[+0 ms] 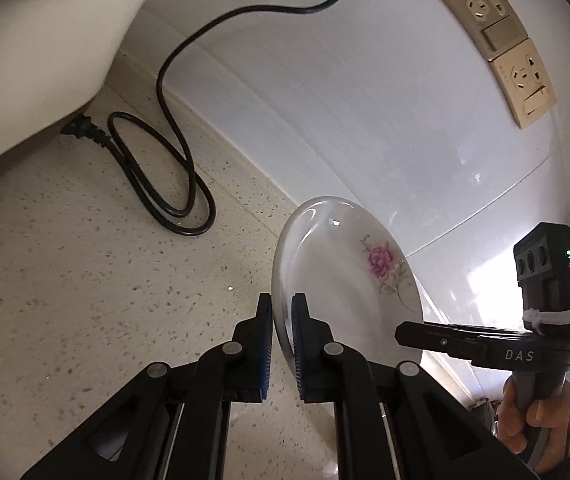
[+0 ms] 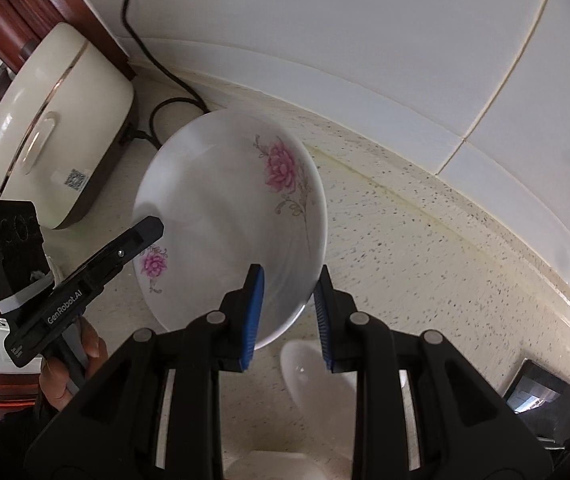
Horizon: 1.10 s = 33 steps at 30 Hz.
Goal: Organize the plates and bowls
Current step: 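Carry the flower plate with both grippers toward the plate stack by the rice cooker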
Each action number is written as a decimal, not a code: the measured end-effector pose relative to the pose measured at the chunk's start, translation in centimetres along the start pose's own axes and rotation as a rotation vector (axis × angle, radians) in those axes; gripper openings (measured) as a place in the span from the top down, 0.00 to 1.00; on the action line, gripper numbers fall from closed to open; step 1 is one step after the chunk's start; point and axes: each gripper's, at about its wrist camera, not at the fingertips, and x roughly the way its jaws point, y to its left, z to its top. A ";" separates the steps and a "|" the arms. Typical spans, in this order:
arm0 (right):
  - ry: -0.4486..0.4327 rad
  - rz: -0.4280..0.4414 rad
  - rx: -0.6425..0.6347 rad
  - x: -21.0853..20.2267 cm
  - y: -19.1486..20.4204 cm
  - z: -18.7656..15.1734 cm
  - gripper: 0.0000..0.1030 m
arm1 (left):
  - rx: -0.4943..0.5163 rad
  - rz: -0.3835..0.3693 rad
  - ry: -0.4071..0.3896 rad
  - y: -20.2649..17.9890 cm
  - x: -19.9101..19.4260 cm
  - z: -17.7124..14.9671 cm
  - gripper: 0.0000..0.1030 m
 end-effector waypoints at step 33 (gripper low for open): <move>-0.123 0.193 -0.007 -2.4 9.7 -10.2 0.72 | 0.027 0.060 -0.048 3.6 -12.4 -5.4 0.92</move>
